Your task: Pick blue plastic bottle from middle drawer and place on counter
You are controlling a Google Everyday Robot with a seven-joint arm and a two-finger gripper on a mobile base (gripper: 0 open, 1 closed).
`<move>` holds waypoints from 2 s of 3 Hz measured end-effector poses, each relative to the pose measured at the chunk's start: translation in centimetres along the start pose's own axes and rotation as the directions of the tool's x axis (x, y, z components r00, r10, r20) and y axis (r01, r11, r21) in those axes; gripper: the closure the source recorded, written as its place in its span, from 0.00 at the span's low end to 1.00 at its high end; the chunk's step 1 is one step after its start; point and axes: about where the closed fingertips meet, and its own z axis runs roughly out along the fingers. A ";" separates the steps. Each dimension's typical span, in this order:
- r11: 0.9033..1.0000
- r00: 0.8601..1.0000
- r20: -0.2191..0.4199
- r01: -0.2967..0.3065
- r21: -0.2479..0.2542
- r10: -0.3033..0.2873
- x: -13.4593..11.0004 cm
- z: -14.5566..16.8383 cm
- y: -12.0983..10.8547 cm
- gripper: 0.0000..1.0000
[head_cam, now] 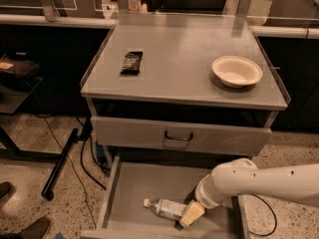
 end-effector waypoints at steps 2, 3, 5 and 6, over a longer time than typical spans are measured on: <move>0.999 1.000 0.023 -0.002 -0.041 0.002 0.0 1.6 0.3 0.00; 0.993 0.998 0.062 0.018 -0.113 -0.011 -0.3 4.2 0.8 0.00; 0.986 0.996 0.082 0.039 -0.165 -0.026 -0.4 5.5 1.2 0.00; 0.988 0.996 0.089 0.026 -0.152 -0.013 0.1 6.2 1.0 0.00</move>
Offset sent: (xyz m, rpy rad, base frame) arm -0.0012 0.0258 -0.0592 0.1893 0.0933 0.0491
